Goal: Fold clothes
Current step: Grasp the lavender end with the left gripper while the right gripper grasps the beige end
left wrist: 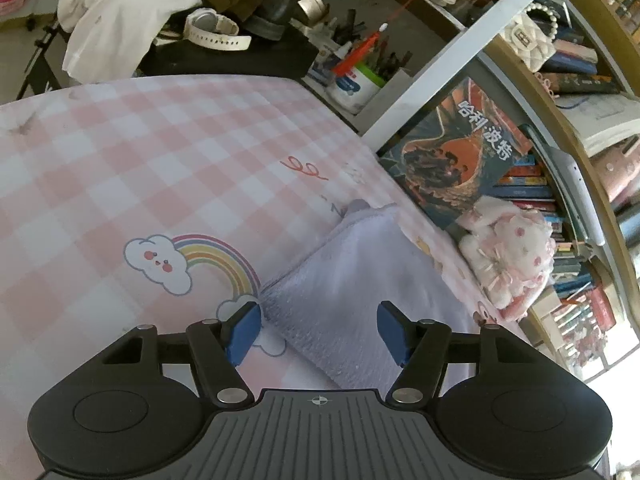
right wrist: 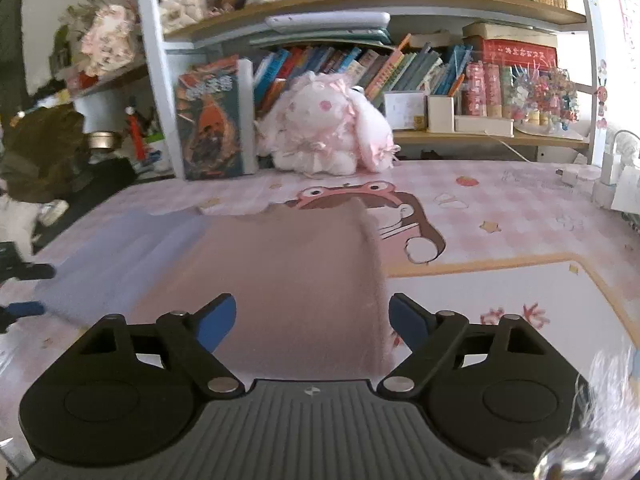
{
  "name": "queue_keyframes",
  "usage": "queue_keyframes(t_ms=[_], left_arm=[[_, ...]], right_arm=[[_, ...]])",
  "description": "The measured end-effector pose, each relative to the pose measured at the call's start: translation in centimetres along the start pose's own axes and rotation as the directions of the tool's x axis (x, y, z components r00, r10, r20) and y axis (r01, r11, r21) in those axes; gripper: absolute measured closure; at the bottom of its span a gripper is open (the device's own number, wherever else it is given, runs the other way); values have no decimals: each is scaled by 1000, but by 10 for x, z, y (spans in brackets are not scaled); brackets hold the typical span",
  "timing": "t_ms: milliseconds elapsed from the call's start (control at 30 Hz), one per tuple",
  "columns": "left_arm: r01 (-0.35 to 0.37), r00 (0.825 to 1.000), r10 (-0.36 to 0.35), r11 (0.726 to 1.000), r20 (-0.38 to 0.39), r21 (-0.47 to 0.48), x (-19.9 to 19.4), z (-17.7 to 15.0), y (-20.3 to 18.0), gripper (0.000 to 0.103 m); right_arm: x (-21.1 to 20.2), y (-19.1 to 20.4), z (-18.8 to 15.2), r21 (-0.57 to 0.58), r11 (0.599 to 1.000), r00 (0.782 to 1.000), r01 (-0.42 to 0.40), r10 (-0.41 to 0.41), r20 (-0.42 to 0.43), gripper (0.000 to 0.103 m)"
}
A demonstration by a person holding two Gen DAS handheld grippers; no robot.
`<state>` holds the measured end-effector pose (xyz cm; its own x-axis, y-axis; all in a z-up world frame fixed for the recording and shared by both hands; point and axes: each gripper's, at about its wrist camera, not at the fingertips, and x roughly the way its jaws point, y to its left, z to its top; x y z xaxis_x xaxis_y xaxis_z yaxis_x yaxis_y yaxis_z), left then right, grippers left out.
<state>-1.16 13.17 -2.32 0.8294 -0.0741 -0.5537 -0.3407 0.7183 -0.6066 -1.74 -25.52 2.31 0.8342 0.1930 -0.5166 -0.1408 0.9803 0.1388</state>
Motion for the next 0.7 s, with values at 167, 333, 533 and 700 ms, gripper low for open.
queue_keyframes(t_ms=[167, 333, 533, 700], left_arm=[[-2, 1000, 2, 999, 2, -42, 1, 0, 0, 39], [-19, 1000, 19, 996, -6, -82, 5, 1, 2, 63], [54, 996, -51, 998, 68, -40, -6, -1, -4, 88], [64, 997, -62, 997, 47, -41, -5, 1, -5, 89]], right_arm=[[22, -12, -2, 24, 1000, 999, -5, 6, -50, 53], [24, -15, -7, 34, 999, 998, -15, 17, -53, 61], [23, -18, -11, 27, 999, 998, -27, 28, -48, 62], [23, -18, -11, 26, 999, 998, -29, 30, -48, 62]])
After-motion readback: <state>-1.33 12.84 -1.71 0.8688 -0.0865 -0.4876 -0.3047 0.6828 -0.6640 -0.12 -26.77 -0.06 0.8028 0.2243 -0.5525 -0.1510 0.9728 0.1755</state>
